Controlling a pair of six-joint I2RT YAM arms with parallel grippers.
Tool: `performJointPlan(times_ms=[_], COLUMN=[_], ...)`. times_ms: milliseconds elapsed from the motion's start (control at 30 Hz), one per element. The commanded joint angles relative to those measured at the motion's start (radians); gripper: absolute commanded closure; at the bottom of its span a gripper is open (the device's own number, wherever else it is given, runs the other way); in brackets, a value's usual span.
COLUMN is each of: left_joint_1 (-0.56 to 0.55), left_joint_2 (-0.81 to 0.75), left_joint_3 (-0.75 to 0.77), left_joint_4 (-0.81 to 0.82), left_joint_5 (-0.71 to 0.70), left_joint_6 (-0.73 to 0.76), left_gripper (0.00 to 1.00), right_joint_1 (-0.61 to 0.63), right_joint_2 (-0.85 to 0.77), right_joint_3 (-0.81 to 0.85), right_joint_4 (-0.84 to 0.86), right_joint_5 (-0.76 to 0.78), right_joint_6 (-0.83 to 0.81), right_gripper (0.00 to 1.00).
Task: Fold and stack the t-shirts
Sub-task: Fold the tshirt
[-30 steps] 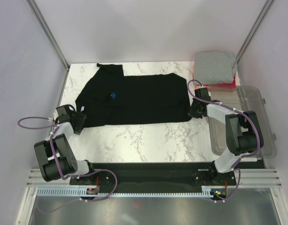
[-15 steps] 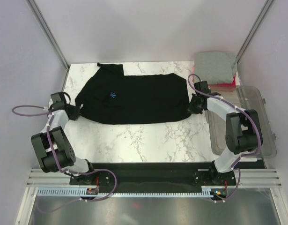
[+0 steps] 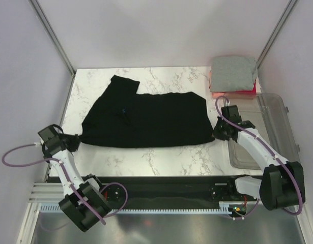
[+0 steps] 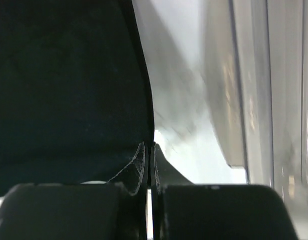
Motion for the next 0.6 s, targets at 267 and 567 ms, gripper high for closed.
performJointPlan(times_ms=[267, 567], left_joint_1=[0.068, 0.067], left_joint_2=[-0.176, -0.204], left_joint_3=[-0.097, 0.036], left_joint_4=[-0.144, -0.31], left_joint_5=[0.083, 0.001], left_joint_6=[-0.041, 0.014], left_gripper=[0.78, 0.04], right_joint_1=[0.003, 0.002], right_joint_2=[-0.162, -0.255], right_joint_3=[-0.133, -0.176], right_joint_4=[-0.103, -0.141], right_joint_5=[-0.045, -0.085], right_joint_6=[0.113, 0.173], right_gripper=[1.0, 0.28])
